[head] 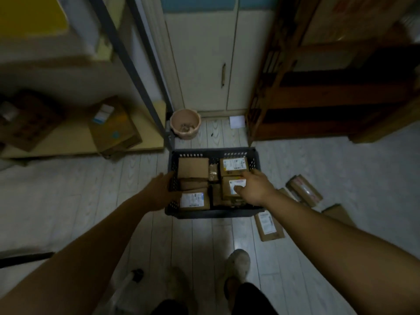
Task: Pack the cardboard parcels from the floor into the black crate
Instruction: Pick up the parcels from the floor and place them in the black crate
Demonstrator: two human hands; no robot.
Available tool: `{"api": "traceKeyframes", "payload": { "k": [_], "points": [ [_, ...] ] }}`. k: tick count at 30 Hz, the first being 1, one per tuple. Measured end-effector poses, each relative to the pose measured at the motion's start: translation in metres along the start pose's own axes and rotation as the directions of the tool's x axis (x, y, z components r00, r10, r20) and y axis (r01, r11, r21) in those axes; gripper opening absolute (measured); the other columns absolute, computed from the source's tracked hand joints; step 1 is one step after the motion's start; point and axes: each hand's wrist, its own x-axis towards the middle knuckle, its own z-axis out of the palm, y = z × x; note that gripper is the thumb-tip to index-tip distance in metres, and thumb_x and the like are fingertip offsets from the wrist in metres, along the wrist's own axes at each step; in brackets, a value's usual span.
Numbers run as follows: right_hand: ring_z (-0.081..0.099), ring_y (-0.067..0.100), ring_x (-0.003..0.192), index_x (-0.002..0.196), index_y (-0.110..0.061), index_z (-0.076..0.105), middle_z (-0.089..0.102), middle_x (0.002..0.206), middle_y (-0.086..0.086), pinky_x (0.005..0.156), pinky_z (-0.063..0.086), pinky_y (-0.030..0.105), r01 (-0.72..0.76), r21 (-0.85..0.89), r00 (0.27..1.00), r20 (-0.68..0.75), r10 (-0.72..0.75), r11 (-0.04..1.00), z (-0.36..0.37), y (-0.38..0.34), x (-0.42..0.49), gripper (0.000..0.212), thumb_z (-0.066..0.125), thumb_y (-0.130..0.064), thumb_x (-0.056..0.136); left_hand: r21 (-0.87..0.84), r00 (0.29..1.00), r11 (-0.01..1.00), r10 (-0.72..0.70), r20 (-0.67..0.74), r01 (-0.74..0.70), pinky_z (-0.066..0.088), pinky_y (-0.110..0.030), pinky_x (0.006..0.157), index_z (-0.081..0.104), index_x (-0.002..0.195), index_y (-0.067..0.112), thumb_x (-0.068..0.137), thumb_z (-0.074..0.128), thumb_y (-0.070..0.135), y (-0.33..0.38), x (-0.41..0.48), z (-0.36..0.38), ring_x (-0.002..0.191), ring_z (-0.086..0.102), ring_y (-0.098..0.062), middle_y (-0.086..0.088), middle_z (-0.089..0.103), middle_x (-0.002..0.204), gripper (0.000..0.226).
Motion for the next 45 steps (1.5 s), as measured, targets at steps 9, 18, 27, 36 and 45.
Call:
{"api": "traceKeyframes", "payload": {
  "k": [9, 18, 27, 36, 45],
  "points": [
    [0.029, 0.028, 0.139, 0.149, -0.022, 0.028, 0.025, 0.155, 0.008, 0.11, 0.031, 0.039, -0.175, 0.054, 0.93, -0.319, 0.183, 0.983, -0.054, 0.034, -0.179, 0.066, 0.052, -0.046, 0.092, 0.092, 0.945, 0.942, 0.326, -0.038, -0.322, 0.02, -0.039, 0.118, 0.017, 0.151, 0.024, 0.082, 0.064, 0.047, 0.078, -0.11, -0.014, 0.144, 0.016, -0.026, -0.007, 0.013, 0.158, 0.086],
    [0.037, 0.027, 0.134, 0.149, -0.021, 0.028, 0.028, 0.153, 0.007, 0.107, 0.036, 0.036, -0.269, 0.14, 0.869, -0.392, 0.303, 0.953, -0.062, 0.112, -0.335, 0.065, 0.051, -0.047, 0.093, 0.231, 0.849, 0.817, 0.515, 0.117, -0.528, 0.011, -0.036, 0.119, 0.007, 0.151, 0.026, 0.09, 0.058, 0.042, 0.17, -0.201, 0.043, 0.147, 0.003, -0.023, -0.007, -0.001, 0.16, 0.082],
    [0.033, 0.027, 0.138, 0.15, -0.021, 0.023, 0.025, 0.154, 0.008, 0.11, 0.031, 0.036, -0.316, 0.214, 0.829, -0.411, 0.379, 0.924, -0.095, 0.255, -0.427, 0.071, 0.053, -0.048, 0.092, 0.222, 0.818, 0.788, 0.563, 0.118, -0.575, 0.012, -0.041, 0.119, 0.009, 0.15, 0.033, 0.089, 0.058, 0.045, 0.303, -0.24, 0.143, 0.147, 0.0, -0.024, 0.0, -0.002, 0.16, 0.08],
    [0.032, 0.028, 0.138, 0.152, -0.019, 0.019, 0.023, 0.155, 0.01, 0.11, 0.03, 0.036, -0.261, 0.277, 0.849, -0.39, 0.357, 0.925, -0.123, 0.365, -0.458, 0.074, 0.054, -0.045, 0.092, 0.192, 0.82, 0.8, 0.534, 0.205, -0.569, 0.011, -0.039, 0.118, 0.006, 0.151, 0.027, 0.092, 0.055, 0.039, 0.407, -0.256, 0.257, 0.147, 0.0, -0.025, -0.006, -0.003, 0.16, 0.078],
    [0.03, 0.028, 0.139, 0.152, -0.018, 0.018, 0.022, 0.156, 0.01, 0.113, 0.029, 0.036, -0.209, 0.29, 0.916, -0.278, 0.291, 0.934, -0.133, 0.395, -0.401, 0.074, 0.053, -0.044, 0.093, 0.169, 0.87, 0.859, 0.451, 0.198, -0.483, 0.013, -0.037, 0.117, 0.007, 0.151, 0.03, 0.09, 0.057, 0.042, 0.432, -0.19, 0.262, 0.147, 0.004, -0.023, -0.002, -0.002, 0.16, 0.079]
  ]
}}
